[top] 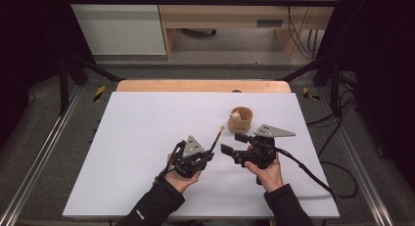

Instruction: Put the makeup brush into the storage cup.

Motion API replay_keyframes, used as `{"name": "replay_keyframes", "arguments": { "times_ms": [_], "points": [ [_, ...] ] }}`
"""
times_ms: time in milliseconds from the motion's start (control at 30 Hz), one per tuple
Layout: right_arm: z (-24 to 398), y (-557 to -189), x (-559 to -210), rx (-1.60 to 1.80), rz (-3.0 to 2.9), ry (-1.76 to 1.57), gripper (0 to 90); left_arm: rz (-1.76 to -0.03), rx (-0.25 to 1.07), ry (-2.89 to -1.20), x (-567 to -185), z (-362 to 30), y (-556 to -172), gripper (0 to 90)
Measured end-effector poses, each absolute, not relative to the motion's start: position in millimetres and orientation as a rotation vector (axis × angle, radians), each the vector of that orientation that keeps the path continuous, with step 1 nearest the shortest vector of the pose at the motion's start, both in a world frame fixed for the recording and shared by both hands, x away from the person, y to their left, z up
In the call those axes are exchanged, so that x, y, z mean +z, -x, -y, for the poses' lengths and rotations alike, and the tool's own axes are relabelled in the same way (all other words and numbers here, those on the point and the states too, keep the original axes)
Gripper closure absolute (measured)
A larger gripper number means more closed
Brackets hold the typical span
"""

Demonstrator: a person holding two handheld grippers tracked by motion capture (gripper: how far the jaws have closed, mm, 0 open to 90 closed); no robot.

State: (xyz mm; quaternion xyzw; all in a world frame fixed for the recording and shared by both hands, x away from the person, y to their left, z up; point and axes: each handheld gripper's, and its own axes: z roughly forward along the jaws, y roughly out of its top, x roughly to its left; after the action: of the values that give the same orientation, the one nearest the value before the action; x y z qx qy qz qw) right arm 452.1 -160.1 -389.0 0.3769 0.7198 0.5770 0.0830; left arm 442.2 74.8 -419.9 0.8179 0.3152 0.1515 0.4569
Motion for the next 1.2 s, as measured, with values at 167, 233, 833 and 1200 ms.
{"name": "replay_keyframes", "arguments": {
  "times_ms": [167, 233, 833, 1200],
  "points": [
    [160, -452, -389, 1.72, -2.147, -1.128, 28.9, -0.774, 0.371, -2.018, -420, -69, -441, 83.7],
    [160, -452, -389, 1.722, -2.15, -1.128, 31.3, -0.775, 0.373, -2.017, -420, -66, -440, 83.8],
    [158, -453, -393, 1.726, -2.181, -1.143, 49.9, -0.76, 0.364, -2.003, -416, -56, -434, 83.8],
    [157, -454, -394, 1.75, -2.217, -1.148, 66.3, -0.747, 0.36, -2.005, -416, -51, -431, 83.8]
  ]
}}
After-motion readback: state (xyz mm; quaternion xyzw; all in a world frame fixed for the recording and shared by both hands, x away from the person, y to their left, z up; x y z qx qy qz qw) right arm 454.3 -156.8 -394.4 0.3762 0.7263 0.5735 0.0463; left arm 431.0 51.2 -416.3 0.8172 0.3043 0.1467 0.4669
